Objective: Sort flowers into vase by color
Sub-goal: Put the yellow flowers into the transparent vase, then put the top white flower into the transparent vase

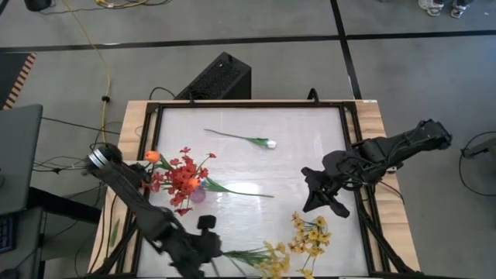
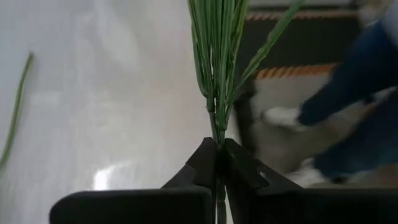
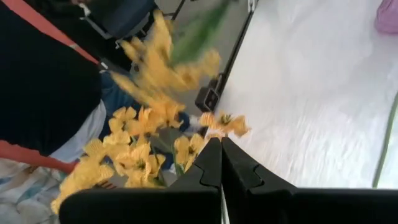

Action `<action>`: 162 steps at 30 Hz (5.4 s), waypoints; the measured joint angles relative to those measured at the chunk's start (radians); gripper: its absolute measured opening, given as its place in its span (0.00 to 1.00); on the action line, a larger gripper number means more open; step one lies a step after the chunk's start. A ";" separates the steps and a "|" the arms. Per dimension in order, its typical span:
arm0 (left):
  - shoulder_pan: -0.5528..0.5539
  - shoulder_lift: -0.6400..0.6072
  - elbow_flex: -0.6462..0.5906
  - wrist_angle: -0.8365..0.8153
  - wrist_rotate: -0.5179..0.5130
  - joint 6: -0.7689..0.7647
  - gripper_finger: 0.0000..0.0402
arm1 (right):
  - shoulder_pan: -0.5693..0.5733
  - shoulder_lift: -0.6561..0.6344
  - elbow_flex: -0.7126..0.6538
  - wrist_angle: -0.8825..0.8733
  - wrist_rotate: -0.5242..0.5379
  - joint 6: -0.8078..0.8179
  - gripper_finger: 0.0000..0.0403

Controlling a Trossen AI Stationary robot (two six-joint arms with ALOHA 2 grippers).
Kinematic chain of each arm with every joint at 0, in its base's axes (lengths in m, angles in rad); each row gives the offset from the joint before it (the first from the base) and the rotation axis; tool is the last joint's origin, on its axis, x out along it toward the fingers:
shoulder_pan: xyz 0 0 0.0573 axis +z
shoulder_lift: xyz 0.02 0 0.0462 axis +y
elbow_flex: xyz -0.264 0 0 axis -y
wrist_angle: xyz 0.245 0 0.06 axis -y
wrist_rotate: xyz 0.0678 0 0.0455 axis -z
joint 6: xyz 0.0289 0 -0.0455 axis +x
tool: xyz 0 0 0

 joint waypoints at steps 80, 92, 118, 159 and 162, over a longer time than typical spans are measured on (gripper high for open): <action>0.465 -0.736 0.002 0.033 -0.183 0.252 0.41 | 0.121 -0.243 0.179 -0.420 0.721 0.414 0.08; 0.435 -0.729 0.001 -0.075 -0.274 0.188 0.41 | 0.670 -0.229 -0.018 -0.434 1.220 0.905 0.09; 0.436 -0.670 0.000 -0.075 -0.376 0.186 0.41 | 0.867 0.110 -0.060 -0.537 1.452 1.366 0.09; 0.436 -0.670 0.000 -0.076 -0.398 0.204 0.41 | 0.803 -0.008 -0.043 -0.478 0.773 1.365 0.67; 0.436 -0.670 0.000 -0.076 -0.398 0.216 0.41 | 0.777 -0.085 -0.043 -0.461 0.714 1.390 0.67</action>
